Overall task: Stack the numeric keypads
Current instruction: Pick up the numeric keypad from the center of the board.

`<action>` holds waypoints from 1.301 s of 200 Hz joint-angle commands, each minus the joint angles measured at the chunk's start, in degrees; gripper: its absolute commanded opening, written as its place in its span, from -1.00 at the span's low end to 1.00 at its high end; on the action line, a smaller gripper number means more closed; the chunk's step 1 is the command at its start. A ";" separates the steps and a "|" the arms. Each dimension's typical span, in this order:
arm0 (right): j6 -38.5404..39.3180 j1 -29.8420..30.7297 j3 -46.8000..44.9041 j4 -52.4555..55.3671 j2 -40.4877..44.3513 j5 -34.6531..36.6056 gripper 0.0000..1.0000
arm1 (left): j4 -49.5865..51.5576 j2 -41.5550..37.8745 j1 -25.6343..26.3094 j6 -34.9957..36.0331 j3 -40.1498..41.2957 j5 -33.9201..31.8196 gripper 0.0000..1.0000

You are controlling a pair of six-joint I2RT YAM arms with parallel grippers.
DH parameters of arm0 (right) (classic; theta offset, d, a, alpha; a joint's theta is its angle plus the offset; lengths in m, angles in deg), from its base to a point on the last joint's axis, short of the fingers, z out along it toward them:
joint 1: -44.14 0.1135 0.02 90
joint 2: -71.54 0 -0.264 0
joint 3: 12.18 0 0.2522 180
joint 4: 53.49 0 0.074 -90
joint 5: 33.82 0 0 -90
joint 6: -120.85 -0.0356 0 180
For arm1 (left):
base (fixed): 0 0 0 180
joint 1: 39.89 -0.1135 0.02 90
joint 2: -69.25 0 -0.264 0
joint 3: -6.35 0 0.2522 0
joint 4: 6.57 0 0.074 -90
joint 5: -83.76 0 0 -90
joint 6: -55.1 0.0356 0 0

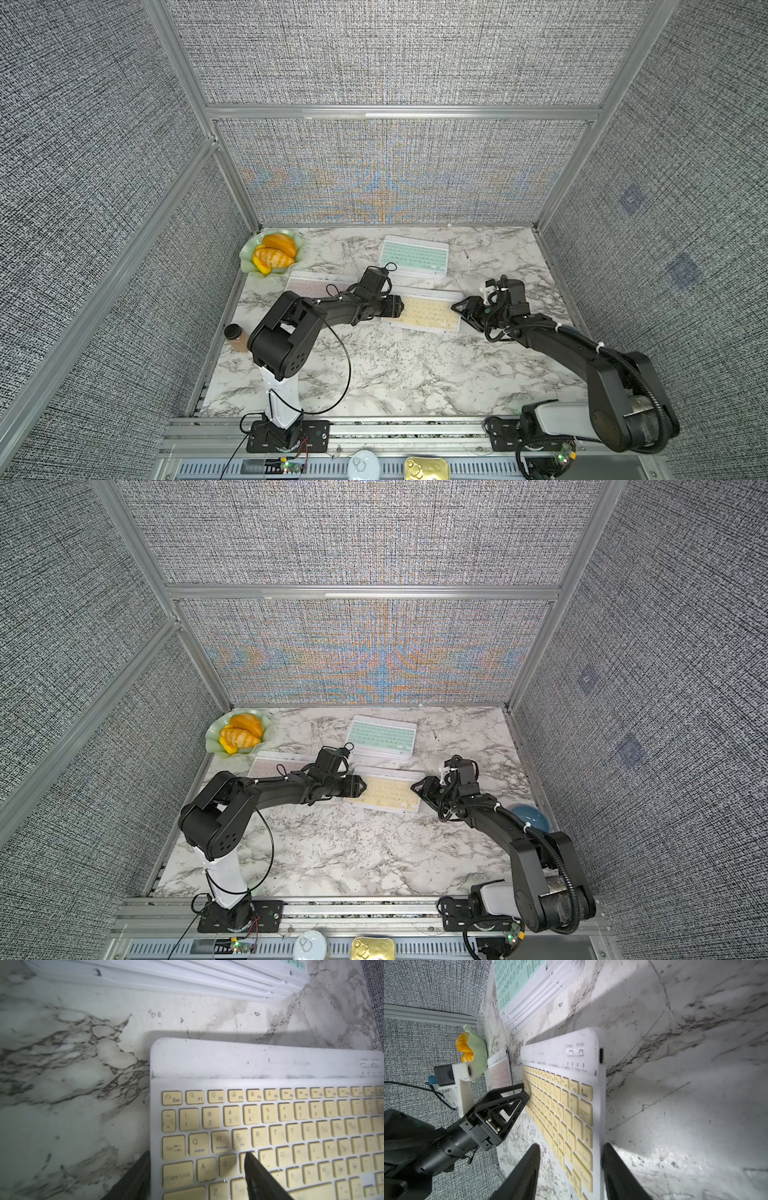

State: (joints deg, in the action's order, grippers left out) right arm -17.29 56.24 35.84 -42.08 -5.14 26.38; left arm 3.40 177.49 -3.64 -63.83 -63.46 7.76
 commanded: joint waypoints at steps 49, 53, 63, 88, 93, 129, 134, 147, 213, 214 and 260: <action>-3.14 1.08 -1.71 -8.29 2.39 -10.89 0.02 | 7.25 1.35 1.91 -0.60 2.39 12.62 0.40; -3.39 1.16 -1.93 -8.72 2.50 -10.89 0.03 | 7.06 1.31 1.92 -0.53 2.50 12.78 0.40; -3.80 1.26 -2.25 -9.29 2.84 -10.90 0.02 | 6.49 1.30 2.08 -0.52 2.85 13.12 0.40; -3.98 1.49 -2.47 -9.09 3.53 -10.98 0.02 | 5.24 1.05 2.33 -0.48 3.79 13.76 0.40; -3.98 1.52 -2.49 -8.99 3.67 -10.98 0.02 | 5.07 1.09 2.36 -0.43 3.92 13.86 0.40; -3.96 1.70 -2.65 -8.46 4.52 -11.15 0.03 | 4.06 1.46 2.71 -0.50 4.43 14.76 0.40; -3.98 1.70 -2.62 -8.46 4.61 -11.15 0.03 | 3.90 1.59 2.69 -0.35 4.37 14.86 0.40; -3.98 1.79 -2.62 -8.46 4.75 -11.13 0.03 | 3.94 1.75 2.86 -0.26 4.37 14.83 0.40; 3.28 1.79 1.62 6.33 6.24 -6.13 0.03 | 4.56 1.43 3.04 -2.04 4.81 12.44 0.40; 3.43 1.79 1.74 6.71 6.22 -5.96 0.02 | 4.57 1.44 3.04 -2.11 4.81 12.41 0.40; 8.39 1.55 6.43 20.52 4.73 1.39 0.02 | 4.69 1.01 2.86 -4.22 4.81 9.55 0.40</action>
State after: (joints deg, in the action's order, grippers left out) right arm -12.46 57.92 41.15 -30.04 0.15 23.45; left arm -5.98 177.73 -0.93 -65.27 -59.57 19.28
